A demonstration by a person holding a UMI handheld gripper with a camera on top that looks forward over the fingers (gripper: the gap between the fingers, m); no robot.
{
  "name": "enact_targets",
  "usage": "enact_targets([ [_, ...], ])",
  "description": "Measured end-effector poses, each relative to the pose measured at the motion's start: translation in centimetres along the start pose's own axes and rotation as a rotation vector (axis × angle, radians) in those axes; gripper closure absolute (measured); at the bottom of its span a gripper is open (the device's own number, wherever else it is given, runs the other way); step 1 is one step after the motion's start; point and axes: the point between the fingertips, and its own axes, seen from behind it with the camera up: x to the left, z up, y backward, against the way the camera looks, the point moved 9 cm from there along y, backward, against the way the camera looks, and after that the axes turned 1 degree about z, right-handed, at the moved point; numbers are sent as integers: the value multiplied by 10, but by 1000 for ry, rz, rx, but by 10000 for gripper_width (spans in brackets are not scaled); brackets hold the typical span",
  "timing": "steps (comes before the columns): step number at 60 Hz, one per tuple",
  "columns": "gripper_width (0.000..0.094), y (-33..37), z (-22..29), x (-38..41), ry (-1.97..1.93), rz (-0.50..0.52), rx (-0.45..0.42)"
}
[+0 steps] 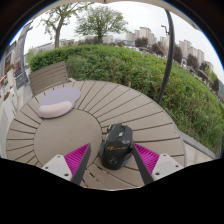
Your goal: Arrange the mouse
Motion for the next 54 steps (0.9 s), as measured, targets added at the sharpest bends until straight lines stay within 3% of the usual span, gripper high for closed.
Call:
enact_targets([
  [20, 80, -39, 28, 7, 4, 17, 27],
  [38, 413, -50, 39, 7, 100, -41, 55],
  [47, 427, -42, 51, 18, 1, -18, 80],
  [54, 428, -21, 94, 34, 6, -5, 29],
])
